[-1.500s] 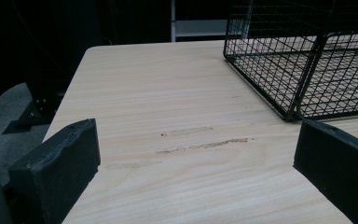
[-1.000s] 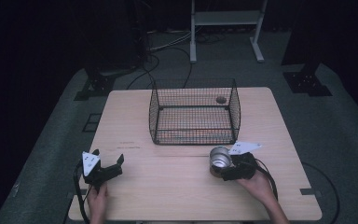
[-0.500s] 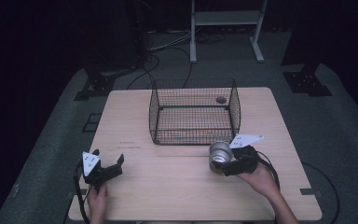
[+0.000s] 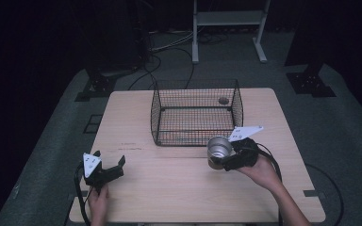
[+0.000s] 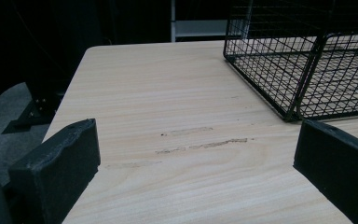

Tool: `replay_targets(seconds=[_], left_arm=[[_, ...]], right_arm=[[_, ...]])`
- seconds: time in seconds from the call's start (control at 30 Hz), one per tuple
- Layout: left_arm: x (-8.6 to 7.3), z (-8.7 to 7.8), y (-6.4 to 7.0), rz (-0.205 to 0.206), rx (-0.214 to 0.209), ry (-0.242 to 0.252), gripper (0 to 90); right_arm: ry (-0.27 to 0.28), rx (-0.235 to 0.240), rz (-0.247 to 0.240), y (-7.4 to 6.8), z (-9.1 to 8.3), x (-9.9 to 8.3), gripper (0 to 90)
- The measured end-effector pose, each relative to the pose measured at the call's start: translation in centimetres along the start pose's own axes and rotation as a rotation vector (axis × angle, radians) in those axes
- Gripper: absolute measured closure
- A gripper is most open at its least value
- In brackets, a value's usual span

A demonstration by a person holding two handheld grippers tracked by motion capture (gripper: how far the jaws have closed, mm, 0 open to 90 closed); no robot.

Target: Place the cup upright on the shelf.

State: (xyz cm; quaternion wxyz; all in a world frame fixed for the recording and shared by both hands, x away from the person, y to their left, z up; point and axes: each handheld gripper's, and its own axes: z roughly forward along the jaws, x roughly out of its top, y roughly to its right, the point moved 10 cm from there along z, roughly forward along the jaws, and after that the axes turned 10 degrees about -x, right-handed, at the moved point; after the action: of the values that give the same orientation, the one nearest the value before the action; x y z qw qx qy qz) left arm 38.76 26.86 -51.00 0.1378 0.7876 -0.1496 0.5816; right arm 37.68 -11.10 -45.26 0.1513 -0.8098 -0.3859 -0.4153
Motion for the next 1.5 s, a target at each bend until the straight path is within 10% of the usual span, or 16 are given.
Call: replay_targets(seconds=[1.5], left_arm=[[0.0,0.1,0.0,0.007,0.002,-0.003,0.0]], right_arm=[[0.035,0.042,-0.054,1.6,-0.2,9.2,18.1]])
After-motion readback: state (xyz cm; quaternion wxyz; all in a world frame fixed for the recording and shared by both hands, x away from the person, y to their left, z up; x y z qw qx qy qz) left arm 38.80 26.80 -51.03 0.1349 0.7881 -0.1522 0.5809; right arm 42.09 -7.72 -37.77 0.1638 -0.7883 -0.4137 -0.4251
